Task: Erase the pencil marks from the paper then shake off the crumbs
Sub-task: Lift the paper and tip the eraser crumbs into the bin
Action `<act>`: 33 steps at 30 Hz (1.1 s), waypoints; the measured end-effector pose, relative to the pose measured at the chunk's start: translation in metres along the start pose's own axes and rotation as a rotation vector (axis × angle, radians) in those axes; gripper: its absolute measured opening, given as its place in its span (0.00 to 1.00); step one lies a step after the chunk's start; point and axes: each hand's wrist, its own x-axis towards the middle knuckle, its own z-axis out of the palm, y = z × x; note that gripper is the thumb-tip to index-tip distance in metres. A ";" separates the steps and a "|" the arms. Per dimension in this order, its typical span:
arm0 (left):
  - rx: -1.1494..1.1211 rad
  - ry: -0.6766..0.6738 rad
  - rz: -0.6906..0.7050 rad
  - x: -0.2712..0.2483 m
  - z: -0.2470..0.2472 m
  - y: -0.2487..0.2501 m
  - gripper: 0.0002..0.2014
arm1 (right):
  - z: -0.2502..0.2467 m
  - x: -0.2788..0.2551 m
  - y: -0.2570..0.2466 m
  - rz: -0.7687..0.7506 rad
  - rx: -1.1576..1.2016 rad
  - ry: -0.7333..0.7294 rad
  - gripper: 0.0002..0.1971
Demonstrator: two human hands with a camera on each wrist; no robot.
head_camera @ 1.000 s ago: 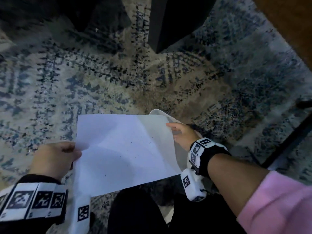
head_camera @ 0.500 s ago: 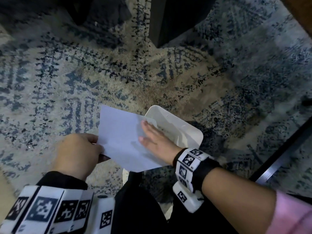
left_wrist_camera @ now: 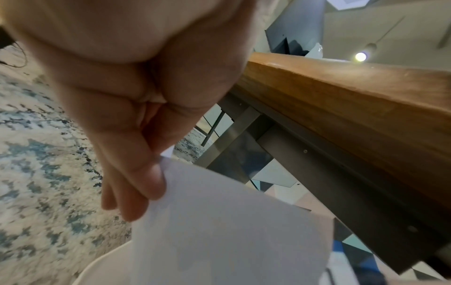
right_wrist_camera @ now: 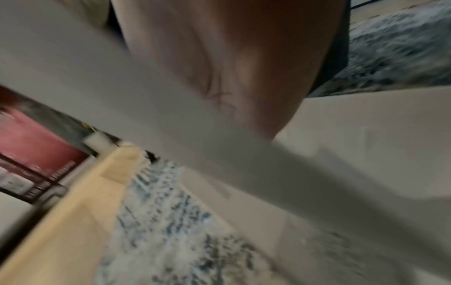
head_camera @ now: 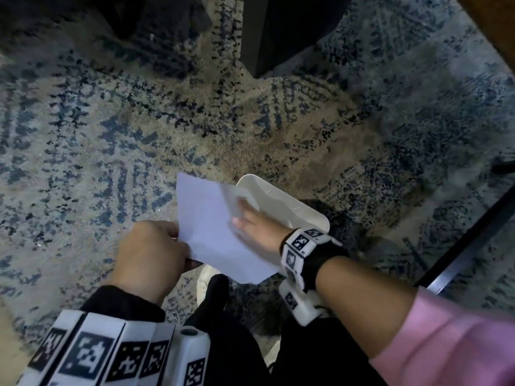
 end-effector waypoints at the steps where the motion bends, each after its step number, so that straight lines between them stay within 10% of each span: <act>1: 0.013 0.000 0.010 -0.001 0.002 0.002 0.18 | 0.006 -0.004 -0.009 -0.040 0.091 -0.040 0.31; 5: 0.115 0.009 0.032 -0.001 0.002 0.004 0.13 | 0.034 0.007 0.017 0.016 -0.050 -0.173 0.31; 9: 0.215 0.015 0.038 -0.006 0.002 0.008 0.13 | 0.010 0.018 0.045 0.301 -0.258 0.086 0.28; 17: 0.246 -0.014 0.039 -0.018 0.007 0.022 0.18 | 0.044 -0.035 -0.025 -0.303 0.157 -0.040 0.36; 21: 0.187 -0.027 0.030 -0.022 0.002 0.020 0.19 | 0.033 -0.007 0.048 0.245 0.067 -0.108 0.30; 24: 0.191 -0.036 0.054 -0.023 0.001 0.018 0.15 | 0.013 0.001 0.076 0.532 0.069 0.163 0.30; 29: 0.209 -0.046 0.090 -0.024 0.003 0.017 0.10 | 0.020 0.001 0.029 0.018 0.512 0.178 0.29; 33: 0.192 -0.074 0.076 -0.026 -0.007 0.015 0.14 | 0.028 0.018 0.035 0.137 0.136 -0.084 0.28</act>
